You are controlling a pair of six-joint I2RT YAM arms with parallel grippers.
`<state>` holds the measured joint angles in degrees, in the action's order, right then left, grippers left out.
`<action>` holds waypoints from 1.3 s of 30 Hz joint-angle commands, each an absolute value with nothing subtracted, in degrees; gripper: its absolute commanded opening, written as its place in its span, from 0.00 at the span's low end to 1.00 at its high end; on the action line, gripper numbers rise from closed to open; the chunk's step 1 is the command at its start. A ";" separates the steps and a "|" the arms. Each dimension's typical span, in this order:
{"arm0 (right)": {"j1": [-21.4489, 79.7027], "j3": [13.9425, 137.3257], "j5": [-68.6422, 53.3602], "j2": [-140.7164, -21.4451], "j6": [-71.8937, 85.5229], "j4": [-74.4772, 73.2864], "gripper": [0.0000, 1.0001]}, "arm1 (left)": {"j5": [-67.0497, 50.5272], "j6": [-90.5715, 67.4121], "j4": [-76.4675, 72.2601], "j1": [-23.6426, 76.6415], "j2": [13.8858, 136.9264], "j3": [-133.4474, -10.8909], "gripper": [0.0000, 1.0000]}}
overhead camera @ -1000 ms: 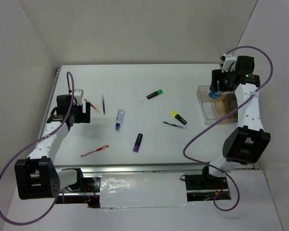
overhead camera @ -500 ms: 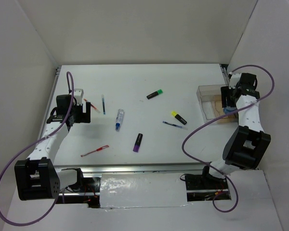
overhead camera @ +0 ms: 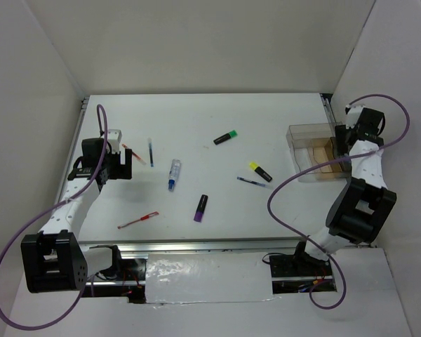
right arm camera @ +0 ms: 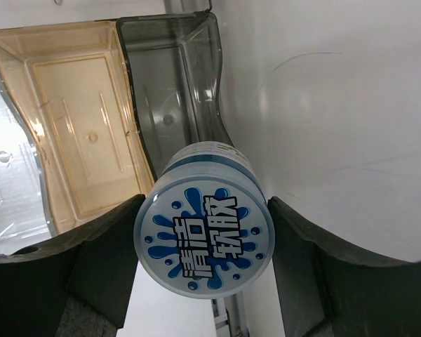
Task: Sort the stationery into containers
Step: Place the stationery in the storage box.
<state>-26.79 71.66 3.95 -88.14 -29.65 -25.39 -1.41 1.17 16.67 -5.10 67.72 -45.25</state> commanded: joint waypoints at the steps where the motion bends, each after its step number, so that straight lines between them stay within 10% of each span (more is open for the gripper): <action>1: -26.89 70.93 5.36 -88.85 -31.11 -18.46 0.02 | -2.02 0.53 15.47 -4.92 66.62 -45.70 0.99; 30: -25.49 72.86 0.44 -97.29 -29.27 -21.62 0.16 | -2.02 0.44 15.38 -4.83 67.06 -45.62 0.99; 39: -25.05 73.12 1.23 -97.73 -29.62 -22.24 0.55 | -2.28 0.53 15.47 -4.92 67.67 -45.88 0.99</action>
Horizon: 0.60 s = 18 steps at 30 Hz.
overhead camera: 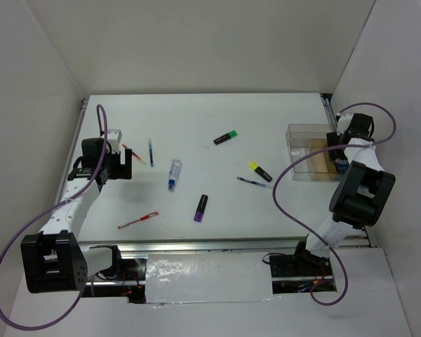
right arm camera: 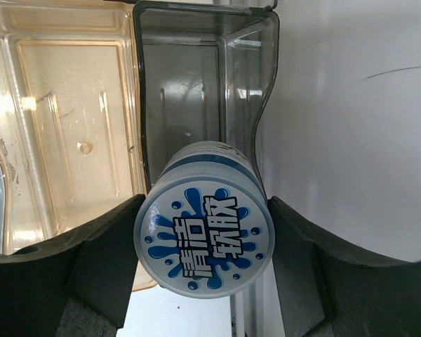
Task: Sort the stationery into containers
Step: Place the stationery in the storage box.
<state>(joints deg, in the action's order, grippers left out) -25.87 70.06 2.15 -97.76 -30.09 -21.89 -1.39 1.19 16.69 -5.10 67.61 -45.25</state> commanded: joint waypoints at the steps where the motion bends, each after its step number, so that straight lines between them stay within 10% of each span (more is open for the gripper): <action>1: -25.14 73.12 1.32 -97.65 -29.53 -22.41 0.55 | -2.37 0.44 15.38 -4.83 67.59 -45.88 0.99; 18: -23.20 77.87 3.25 -98.09 -28.56 -26.45 0.94 | -2.55 0.53 15.38 -4.92 67.68 -45.97 0.99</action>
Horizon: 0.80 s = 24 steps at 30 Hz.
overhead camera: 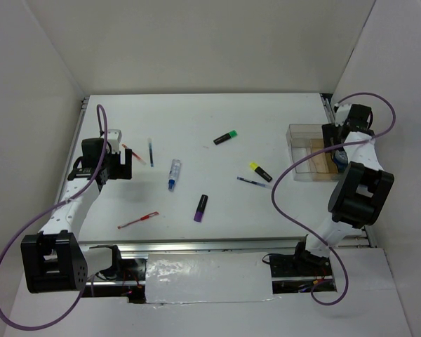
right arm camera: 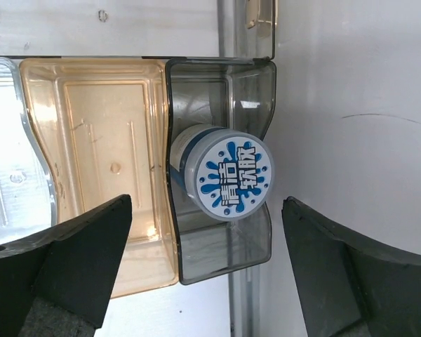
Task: Sort the stationery into containers
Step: Place the stationery in the storage box, then pick up the pen from the center of the board.
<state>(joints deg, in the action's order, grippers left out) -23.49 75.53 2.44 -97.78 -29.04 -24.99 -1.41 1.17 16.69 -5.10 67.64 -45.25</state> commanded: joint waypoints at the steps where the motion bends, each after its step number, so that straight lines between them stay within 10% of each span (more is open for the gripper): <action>1: -23.12 77.87 3.08 -97.56 -28.56 -26.46 0.92 | -2.72 0.44 15.47 -4.92 67.68 -45.97 0.99; 14: -0.37 68.39 -15.99 -78.31 -26.37 -34.28 0.49 | -10.28 3.43 15.99 -5.01 63.63 -44.73 0.99; 24: 21.35 69.61 -11.52 -91.58 -25.14 -34.89 0.30 | -12.92 5.19 17.14 -5.62 65.04 -45.09 0.98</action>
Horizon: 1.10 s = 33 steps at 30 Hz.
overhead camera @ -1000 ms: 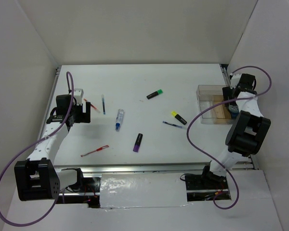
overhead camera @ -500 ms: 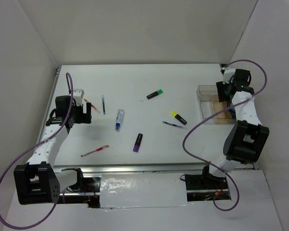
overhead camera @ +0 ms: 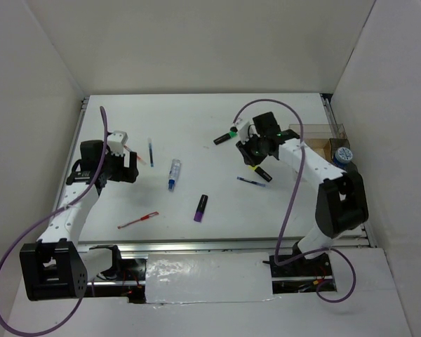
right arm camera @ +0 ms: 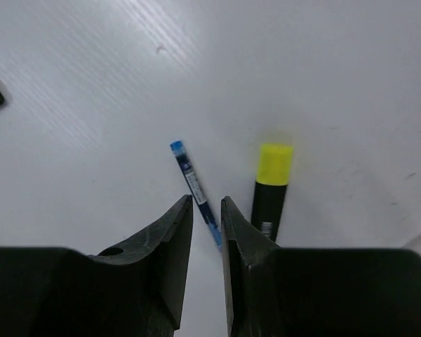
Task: Sort the stationery into containers
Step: Pick up the pen from the center of the board.
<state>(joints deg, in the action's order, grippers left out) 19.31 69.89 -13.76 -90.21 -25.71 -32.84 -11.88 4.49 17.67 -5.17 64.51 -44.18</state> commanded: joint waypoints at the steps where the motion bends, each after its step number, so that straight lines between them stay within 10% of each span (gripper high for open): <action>1: 23.01 69.09 -10.21 -92.37 -25.40 -34.63 0.30 | -12.92 5.19 17.14 -5.62 64.95 -45.09 0.98; 33: 24.61 72.51 -3.60 -108.01 -29.62 -37.71 0.40 | -15.91 3.96 14.77 -6.24 62.14 -42.89 0.99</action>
<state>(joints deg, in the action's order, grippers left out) 25.30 69.71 -3.57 -106.85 -28.45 -36.12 -13.76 4.29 17.26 -5.96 64.07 -43.77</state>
